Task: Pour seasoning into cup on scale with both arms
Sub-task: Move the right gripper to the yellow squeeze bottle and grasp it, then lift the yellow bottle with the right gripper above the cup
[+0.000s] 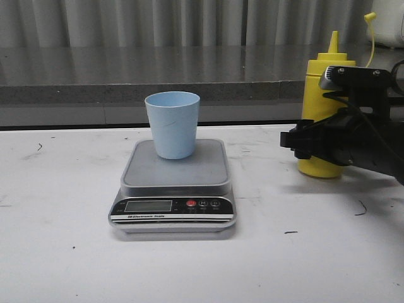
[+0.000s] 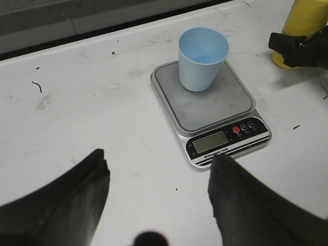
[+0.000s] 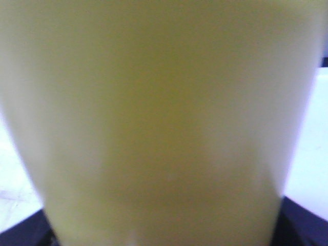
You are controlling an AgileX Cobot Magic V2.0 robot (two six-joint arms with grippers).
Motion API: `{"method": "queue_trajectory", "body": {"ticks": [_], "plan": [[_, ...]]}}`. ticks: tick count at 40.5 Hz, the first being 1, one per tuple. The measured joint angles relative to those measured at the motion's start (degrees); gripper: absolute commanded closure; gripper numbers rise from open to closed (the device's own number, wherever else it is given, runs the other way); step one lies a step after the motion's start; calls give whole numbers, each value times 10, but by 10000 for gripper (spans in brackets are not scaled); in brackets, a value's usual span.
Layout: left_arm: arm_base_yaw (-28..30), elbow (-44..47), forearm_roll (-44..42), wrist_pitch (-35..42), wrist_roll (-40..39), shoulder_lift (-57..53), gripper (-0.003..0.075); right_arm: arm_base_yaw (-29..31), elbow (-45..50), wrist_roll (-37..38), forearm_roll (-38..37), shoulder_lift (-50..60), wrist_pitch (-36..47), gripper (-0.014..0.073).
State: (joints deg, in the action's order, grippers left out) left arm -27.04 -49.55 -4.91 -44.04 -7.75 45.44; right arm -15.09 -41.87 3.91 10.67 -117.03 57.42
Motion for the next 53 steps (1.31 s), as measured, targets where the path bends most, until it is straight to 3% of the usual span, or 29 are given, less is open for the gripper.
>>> {"method": "queue_trajectory", "body": {"ticks": [11,23,32,36,53], "plan": [[0,0,0,0,0,0,299,1,1,-95,-12,83,-120,232],[0,0,0,0,0,0,299,-1,0,-344,-30,229,-264,232],[0,0,0,0,0,0,300,-18,-77,-506,-21,256,-446,232],[0,0,0,0,0,0,300,-29,-118,-552,-12,256,-501,232],[0,0,0,0,0,0,300,-45,-249,-675,-9,244,-585,232]]}}
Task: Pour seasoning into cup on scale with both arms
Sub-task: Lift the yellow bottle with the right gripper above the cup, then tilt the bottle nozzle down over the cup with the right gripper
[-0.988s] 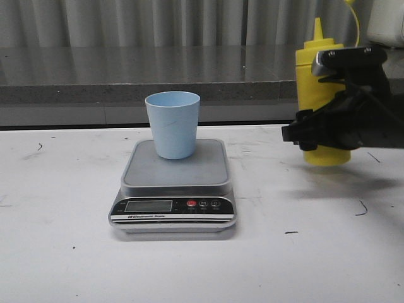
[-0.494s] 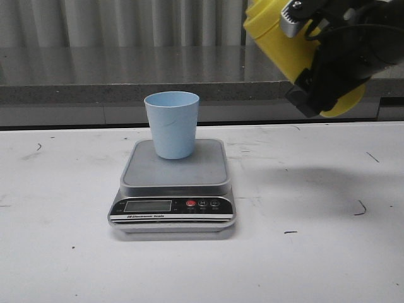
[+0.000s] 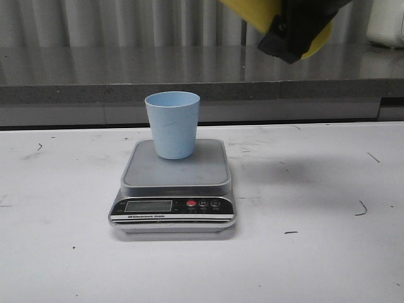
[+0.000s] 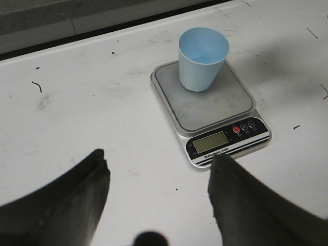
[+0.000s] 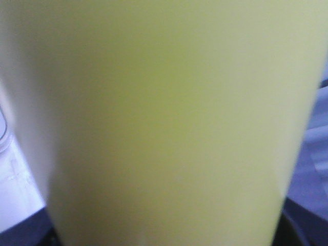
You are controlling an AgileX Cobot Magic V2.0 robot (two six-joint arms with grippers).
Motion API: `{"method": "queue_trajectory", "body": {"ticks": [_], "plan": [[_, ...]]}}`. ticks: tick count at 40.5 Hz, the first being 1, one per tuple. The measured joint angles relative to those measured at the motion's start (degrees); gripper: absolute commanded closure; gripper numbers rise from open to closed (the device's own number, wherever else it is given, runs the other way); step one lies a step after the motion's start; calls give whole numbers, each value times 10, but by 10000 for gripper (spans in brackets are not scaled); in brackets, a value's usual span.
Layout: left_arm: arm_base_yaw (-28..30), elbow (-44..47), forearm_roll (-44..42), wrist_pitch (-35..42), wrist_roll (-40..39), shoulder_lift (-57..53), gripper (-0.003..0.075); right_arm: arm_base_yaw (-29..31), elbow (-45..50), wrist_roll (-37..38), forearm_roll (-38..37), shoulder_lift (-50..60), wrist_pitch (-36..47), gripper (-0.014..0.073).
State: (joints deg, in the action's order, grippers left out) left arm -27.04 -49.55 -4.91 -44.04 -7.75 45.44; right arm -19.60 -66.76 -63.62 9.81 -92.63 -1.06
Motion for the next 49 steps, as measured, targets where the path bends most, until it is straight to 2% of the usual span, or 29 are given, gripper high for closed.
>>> {"method": "queue_trajectory", "body": {"ticks": [16,35,49], "plan": [[0,0,0,0,0,0,299,-9,-67,-43,-1,-48,-73,232],[0,0,0,1,0,0,299,-11,-69,-44,-52,-54,-111,232],[0,0,0,1,0,0,299,-11,-69,-39,-62,-54,-119,232]]}}
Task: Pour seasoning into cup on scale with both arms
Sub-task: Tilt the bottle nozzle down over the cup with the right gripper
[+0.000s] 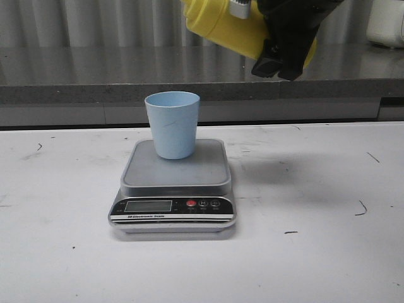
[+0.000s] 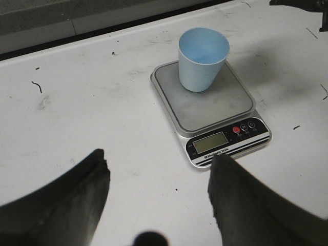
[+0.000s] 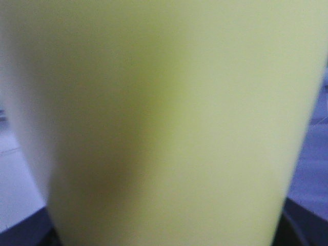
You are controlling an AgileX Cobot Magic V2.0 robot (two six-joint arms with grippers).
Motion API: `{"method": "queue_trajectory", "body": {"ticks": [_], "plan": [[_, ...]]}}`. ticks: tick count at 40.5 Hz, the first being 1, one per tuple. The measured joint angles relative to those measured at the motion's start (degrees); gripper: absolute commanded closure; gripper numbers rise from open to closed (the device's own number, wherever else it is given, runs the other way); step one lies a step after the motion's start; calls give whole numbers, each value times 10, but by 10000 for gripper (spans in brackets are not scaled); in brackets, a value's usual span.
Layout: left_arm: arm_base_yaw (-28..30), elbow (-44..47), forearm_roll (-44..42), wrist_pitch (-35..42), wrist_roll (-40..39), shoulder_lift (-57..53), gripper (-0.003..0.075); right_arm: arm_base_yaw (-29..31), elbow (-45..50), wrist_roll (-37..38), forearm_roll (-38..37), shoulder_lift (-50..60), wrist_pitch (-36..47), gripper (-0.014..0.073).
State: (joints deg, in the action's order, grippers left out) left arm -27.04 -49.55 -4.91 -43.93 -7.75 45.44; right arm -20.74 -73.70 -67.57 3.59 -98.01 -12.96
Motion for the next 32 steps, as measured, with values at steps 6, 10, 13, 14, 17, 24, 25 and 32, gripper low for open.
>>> {"method": "queue_trajectory", "body": {"ticks": [6,10,13,14,17,24,25,32], "plan": [[0,0,0,0,0,0,299,0,0,16,0,0,0,232],[0,0,0,0,0,0,299,0,0,20,0,0,0,232],[0,0,0,0,0,0,299,-1,0,21,0,0,0,232],[0,0,0,0,0,0,299,-1,0,21,0,0,1,232],[0,0,0,0,0,0,299,-1,0,24,-6,0,3,232],[0,0,0,0,0,0,299,-1,-1,187,-183,0,9,232],[0,0,0,0,0,0,300,-1,0,225,-231,-1,10,232],[0,0,0,0,0,0,299,-4,-2,539,-552,-14,16,232]]}}
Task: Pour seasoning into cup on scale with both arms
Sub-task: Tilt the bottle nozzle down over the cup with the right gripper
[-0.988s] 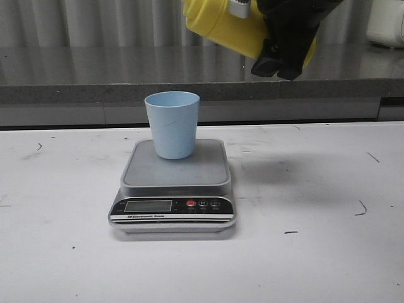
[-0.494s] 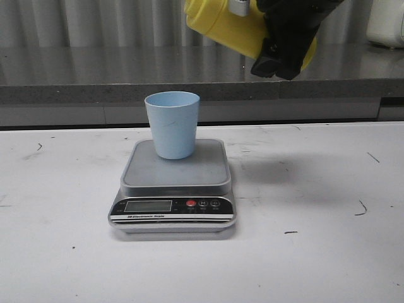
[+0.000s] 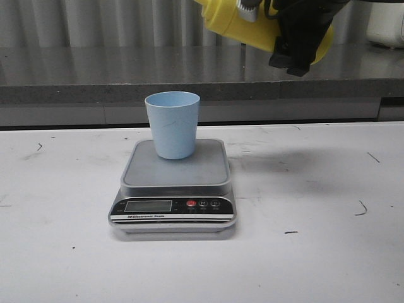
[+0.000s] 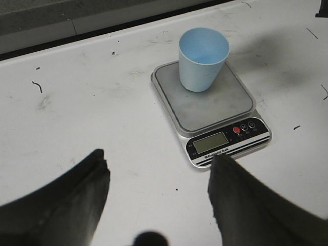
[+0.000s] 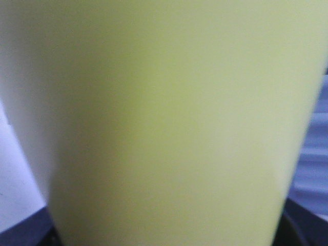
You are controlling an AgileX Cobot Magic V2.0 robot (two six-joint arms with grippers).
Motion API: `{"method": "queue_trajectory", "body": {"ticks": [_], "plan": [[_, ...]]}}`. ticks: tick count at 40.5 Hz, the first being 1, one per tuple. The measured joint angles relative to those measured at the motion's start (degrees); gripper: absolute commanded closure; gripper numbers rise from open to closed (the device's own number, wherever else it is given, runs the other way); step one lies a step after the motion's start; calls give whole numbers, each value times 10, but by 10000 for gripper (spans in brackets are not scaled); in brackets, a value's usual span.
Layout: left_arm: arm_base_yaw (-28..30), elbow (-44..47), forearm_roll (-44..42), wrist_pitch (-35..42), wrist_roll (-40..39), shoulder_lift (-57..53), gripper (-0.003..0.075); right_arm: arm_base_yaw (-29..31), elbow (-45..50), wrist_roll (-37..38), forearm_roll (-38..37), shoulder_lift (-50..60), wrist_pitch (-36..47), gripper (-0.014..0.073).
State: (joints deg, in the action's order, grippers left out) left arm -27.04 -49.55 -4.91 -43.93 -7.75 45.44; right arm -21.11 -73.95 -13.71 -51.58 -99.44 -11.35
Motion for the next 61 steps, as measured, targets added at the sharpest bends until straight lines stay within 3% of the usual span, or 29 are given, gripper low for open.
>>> {"method": "queue_trajectory", "body": {"ticks": [2,7,10,13,22,36,61], "plan": [[0,0,0,0,0,0,299,-5,0,102,-123,-6,1,232],[0,0,0,0,0,0,299,-23,-2,243,-331,-19,14,232],[0,0,0,0,0,0,300,-35,-4,287,-436,-27,23,232],[0,0,0,0,0,0,300,-43,-4,306,-484,-34,30,232],[0,0,0,0,0,0,299,-45,-4,295,-514,-43,18,232],[0,0,0,0,0,0,299,-45,-4,183,-515,-46,-36,232],[0,0,0,0,0,0,299,-45,-4,174,-513,-46,-75,232]]}}
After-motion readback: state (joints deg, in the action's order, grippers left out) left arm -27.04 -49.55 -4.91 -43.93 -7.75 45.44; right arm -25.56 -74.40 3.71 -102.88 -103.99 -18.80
